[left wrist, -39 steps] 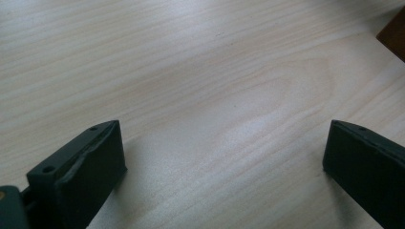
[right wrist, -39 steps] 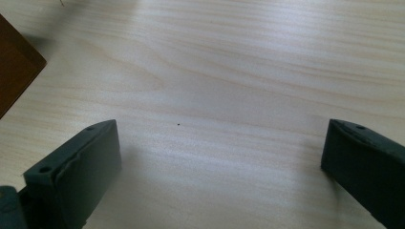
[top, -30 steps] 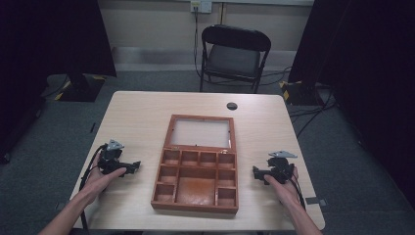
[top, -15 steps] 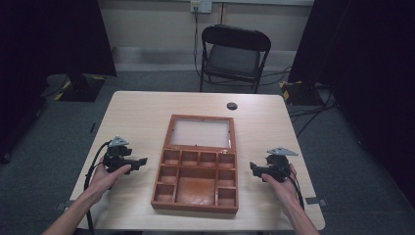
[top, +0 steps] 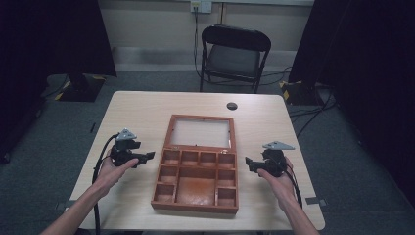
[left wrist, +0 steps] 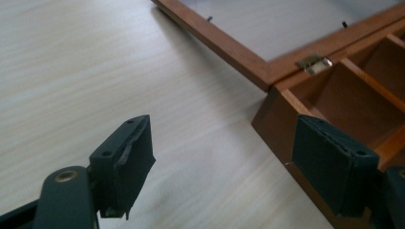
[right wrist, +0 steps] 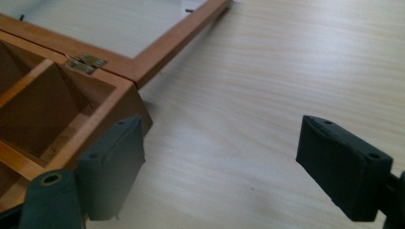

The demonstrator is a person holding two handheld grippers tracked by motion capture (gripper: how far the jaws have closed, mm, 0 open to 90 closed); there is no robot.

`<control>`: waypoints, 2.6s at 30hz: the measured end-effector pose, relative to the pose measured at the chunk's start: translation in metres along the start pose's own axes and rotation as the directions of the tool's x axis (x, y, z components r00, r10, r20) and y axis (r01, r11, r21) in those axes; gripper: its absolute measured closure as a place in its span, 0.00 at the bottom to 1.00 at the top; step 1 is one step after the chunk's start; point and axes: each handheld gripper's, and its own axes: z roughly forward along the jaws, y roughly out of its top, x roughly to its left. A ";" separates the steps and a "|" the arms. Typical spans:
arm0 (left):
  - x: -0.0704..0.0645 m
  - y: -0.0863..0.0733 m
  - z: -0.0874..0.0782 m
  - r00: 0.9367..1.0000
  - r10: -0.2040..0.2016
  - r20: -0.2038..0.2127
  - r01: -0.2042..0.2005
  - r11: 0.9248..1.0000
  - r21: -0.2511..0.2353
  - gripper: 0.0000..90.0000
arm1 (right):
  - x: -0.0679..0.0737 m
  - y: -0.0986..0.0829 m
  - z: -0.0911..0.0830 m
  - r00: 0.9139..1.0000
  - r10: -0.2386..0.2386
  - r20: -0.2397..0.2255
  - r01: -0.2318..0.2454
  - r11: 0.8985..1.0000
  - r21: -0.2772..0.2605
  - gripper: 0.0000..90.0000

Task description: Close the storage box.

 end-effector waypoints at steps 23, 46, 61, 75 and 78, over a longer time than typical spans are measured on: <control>0.017 0.064 0.026 0.999 -0.037 -0.008 0.037 0.997 -0.070 0.28 | 0.016 0.079 0.039 0.995 -0.013 -0.097 0.009 0.999 -0.034 0.22; 0.008 0.056 0.079 0.991 -0.123 0.044 0.121 0.991 0.052 0.27 | 0.020 0.074 0.099 0.990 0.086 -0.110 -0.069 0.986 0.151 0.18; 0.004 0.054 0.091 0.987 -0.151 0.063 0.144 0.985 0.097 0.17 | 0.008 0.066 0.113 0.958 0.230 -0.170 -0.202 0.965 0.169 0.05; 0.007 0.054 0.099 0.970 -0.219 0.102 0.206 0.971 0.121 0.15 | 0.020 0.069 0.127 0.921 0.276 -0.274 -0.219 0.950 0.221 0.06; 0.008 0.054 0.101 0.968 -0.229 0.105 0.216 0.969 0.123 0.14 | 0.020 0.070 0.127 0.921 0.279 -0.272 -0.219 0.948 0.232 0.06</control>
